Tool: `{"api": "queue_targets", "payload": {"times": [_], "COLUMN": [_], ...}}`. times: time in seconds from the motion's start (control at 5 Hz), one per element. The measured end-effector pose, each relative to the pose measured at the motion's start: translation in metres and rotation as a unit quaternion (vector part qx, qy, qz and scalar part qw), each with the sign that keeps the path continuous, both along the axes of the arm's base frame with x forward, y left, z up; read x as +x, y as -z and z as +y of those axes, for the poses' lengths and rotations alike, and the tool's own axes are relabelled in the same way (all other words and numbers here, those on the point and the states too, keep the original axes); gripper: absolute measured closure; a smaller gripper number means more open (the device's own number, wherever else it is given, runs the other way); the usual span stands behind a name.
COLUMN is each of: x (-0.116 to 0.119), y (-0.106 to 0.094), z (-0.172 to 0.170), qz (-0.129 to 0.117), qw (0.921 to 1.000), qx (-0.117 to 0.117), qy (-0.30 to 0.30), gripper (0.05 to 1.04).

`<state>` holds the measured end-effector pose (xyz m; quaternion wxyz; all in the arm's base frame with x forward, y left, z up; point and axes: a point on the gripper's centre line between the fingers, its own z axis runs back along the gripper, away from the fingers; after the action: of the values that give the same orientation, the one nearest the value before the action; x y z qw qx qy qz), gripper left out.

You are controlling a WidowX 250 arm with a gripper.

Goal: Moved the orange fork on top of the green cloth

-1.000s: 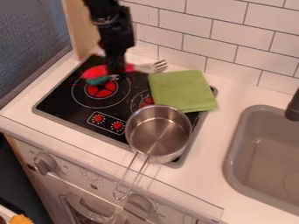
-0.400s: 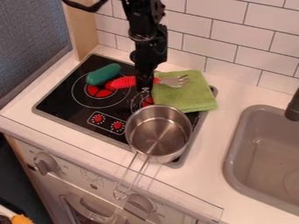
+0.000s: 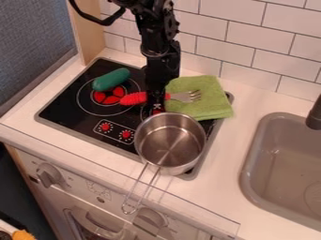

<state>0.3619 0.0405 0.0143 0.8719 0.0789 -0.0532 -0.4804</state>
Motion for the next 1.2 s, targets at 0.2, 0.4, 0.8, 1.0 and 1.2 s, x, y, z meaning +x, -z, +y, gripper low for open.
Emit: {"api": "queue_targets", "payload": {"times": [0.2,0.4,0.8,1.0,1.2], "x": [0.001,0.0,-0.002,-0.004,-0.008], "y": [0.001,0.001,-0.016,-0.035,-0.057], "z": [0.001,0.001,0.001,0.006,0.011], "qz": [-0.002,-0.001,-0.008,-0.012,-0.02], "qw": [0.9999,0.9998,0.9997,0.9995,0.9988], "qx": [0.009,0.012,0.009,-0.001,-0.011], "qy": [-0.011,-0.015,-0.02,-0.031,-0.044], "gripper": [0.308,0.089,0.083,0.083,0.083]}}
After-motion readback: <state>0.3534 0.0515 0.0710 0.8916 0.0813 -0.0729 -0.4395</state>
